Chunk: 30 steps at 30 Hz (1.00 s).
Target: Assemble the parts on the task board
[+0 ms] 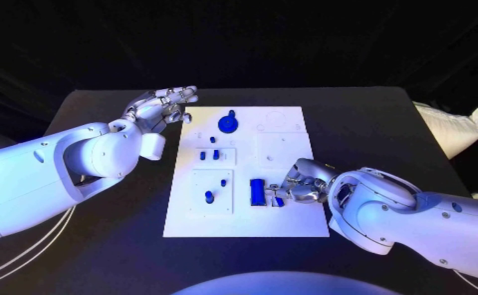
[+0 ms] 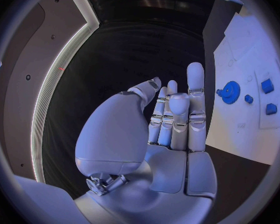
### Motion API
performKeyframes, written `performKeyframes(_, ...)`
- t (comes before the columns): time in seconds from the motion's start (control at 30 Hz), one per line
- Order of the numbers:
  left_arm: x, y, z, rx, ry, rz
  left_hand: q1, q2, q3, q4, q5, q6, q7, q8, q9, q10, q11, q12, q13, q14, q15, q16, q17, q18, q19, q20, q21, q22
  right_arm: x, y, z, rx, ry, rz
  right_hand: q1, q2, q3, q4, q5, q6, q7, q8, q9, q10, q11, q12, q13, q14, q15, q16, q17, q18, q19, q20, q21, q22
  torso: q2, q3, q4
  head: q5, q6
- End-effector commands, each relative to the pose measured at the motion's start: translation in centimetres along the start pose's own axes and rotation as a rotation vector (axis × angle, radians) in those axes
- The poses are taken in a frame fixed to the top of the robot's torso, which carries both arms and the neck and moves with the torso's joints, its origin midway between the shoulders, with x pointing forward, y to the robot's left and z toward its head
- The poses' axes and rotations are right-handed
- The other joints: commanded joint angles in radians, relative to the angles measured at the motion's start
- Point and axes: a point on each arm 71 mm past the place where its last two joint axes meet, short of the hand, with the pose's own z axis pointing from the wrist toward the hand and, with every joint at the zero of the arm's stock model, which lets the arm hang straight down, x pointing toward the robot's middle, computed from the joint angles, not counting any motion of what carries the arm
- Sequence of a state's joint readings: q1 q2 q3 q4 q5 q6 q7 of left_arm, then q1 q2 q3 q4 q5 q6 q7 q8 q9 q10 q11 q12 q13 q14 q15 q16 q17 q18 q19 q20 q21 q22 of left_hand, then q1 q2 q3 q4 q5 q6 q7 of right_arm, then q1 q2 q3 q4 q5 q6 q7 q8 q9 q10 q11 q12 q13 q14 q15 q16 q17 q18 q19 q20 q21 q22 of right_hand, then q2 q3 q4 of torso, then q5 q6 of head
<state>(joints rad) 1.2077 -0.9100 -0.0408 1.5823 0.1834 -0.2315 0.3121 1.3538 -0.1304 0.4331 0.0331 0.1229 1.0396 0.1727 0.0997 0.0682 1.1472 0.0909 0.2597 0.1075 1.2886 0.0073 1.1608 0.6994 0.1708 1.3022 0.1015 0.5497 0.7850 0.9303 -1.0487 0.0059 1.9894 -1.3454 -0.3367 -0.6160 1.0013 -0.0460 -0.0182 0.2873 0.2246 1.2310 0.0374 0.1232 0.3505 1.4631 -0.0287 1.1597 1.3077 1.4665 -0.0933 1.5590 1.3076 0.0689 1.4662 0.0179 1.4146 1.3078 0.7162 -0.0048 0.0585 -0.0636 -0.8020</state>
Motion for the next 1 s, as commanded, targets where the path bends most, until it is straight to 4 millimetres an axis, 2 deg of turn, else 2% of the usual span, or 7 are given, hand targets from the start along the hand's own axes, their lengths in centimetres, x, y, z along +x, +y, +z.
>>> performKeyframes(0.03, 0.28, -0.06, 0.00, 0.007, 0.025, 0.002, 0.007, -0.001, -0.003, -0.005, 0.006, -0.008, 0.000, 0.007, 0.000, -0.010, 0.001, 0.008, 0.002, -0.008, -0.001, -0.005, -0.003, 0.010, -0.006, 0.001, -0.004, -0.001, -0.03, -0.01, -0.18, -0.013, -0.002, -0.022, 0.004, 0.012, -0.007, 0.001, 0.005, 0.006, 0.001, -0.003, 0.001, 0.029, -0.006, 0.006, 0.079, 0.102, -0.005, 0.004, 0.254, -0.020, 0.031, -0.010, 0.006, 0.056, 0.000, -0.0002, 0.0006, -0.003, 0.000)
performKeyframes(0.43, 0.30, -0.07, 0.00, 0.008, 0.026, 0.004, 0.007, -0.001, -0.003, -0.005, 0.006, -0.008, 0.000, 0.007, 0.000, -0.010, 0.001, 0.008, 0.002, -0.008, -0.001, -0.005, -0.003, 0.010, -0.006, 0.001, -0.004, -0.001, -0.16, -0.26, -0.55, -0.011, 0.002, -0.029, 0.009, 0.025, -0.019, 0.002, 0.023, 0.009, 0.000, -0.002, 0.003, 0.032, -0.008, 0.012, 0.083, 0.103, -0.006, 0.008, 0.258, -0.022, 0.033, -0.011, 0.011, 0.063, 0.000, -0.0004, 0.0006, -0.005, 0.002)
performKeyframes(0.57, 0.28, -0.07, 0.00, 0.008, 0.026, 0.004, 0.007, -0.001, -0.003, -0.005, 0.006, -0.008, 0.000, 0.007, 0.000, -0.010, 0.001, 0.008, 0.002, -0.008, -0.001, -0.005, -0.003, 0.010, -0.006, 0.001, -0.004, -0.001, -0.11, -0.32, -0.60, -0.012, 0.014, -0.038, 0.069, 0.020, -0.028, -0.018, 0.026, 0.008, -0.001, -0.002, 0.005, 0.033, -0.008, 0.013, 0.085, 0.103, -0.006, 0.009, 0.259, -0.022, 0.034, -0.012, 0.013, 0.065, 0.000, -0.0003, 0.0009, -0.005, 0.002)
performKeyframes(0.63, 0.27, -0.07, -0.01, 0.008, 0.025, 0.004, 0.007, -0.001, -0.003, -0.005, 0.006, -0.008, 0.000, 0.007, 0.000, -0.010, 0.001, 0.008, 0.002, -0.008, -0.001, -0.005, -0.003, 0.010, -0.006, 0.001, -0.004, -0.001, -0.04, -0.31, -0.63, -0.014, 0.022, -0.044, 0.117, 0.014, -0.028, -0.041, 0.015, 0.007, -0.001, -0.002, 0.005, 0.032, -0.009, 0.013, 0.086, 0.103, -0.007, 0.008, 0.259, -0.022, 0.033, -0.012, 0.013, 0.066, 0.000, -0.0002, 0.0006, -0.005, 0.002)
performKeyframes(0.73, 0.26, -0.08, -0.01, 0.008, 0.025, 0.004, 0.008, 0.000, -0.002, -0.005, 0.006, -0.008, 0.000, 0.008, 0.000, -0.010, 0.001, 0.009, 0.002, -0.009, -0.001, -0.005, -0.005, 0.010, -0.006, 0.001, -0.004, -0.001, 0.07, -0.28, -0.69, -0.018, 0.039, -0.055, 0.191, 0.002, -0.034, -0.081, -0.042, 0.006, 0.001, -0.004, 0.006, 0.031, -0.008, 0.009, 0.086, 0.103, -0.006, 0.007, 0.258, -0.022, 0.033, -0.012, 0.012, 0.066, 0.000, -0.0005, 0.0011, -0.004, 0.002)
performKeyframes(0.83, 0.24, -0.08, -0.01, 0.007, 0.024, 0.004, 0.008, 0.000, -0.002, -0.005, 0.006, -0.008, 0.000, 0.008, 0.000, -0.010, 0.001, 0.009, 0.002, -0.009, -0.001, -0.005, -0.005, 0.010, -0.006, 0.001, -0.004, -0.001, 0.11, -0.34, -0.75, -0.020, 0.047, -0.063, 0.214, -0.001, -0.042, -0.092, -0.066, 0.005, 0.002, -0.004, 0.006, 0.031, -0.007, 0.008, 0.087, 0.103, -0.005, 0.007, 0.258, -0.022, 0.033, -0.011, 0.013, 0.067, 0.000, -0.0004, 0.0011, -0.004, 0.002)
performKeyframes(1.0, 0.17, -0.07, -0.02, 0.006, 0.022, 0.005, 0.008, 0.000, -0.002, -0.005, 0.006, -0.008, -0.001, 0.008, 0.000, -0.010, 0.001, 0.009, 0.002, -0.009, -0.001, -0.005, -0.005, 0.010, -0.006, 0.001, -0.004, -0.002, 0.13, -0.40, -0.81, -0.020, 0.052, -0.068, 0.218, -0.002, -0.048, -0.094, -0.073, 0.006, 0.002, -0.004, 0.006, 0.031, -0.006, 0.007, 0.087, 0.103, -0.005, 0.007, 0.257, -0.022, 0.033, -0.011, 0.013, 0.067, 0.000, -0.0003, -0.0005, -0.002, 0.002)
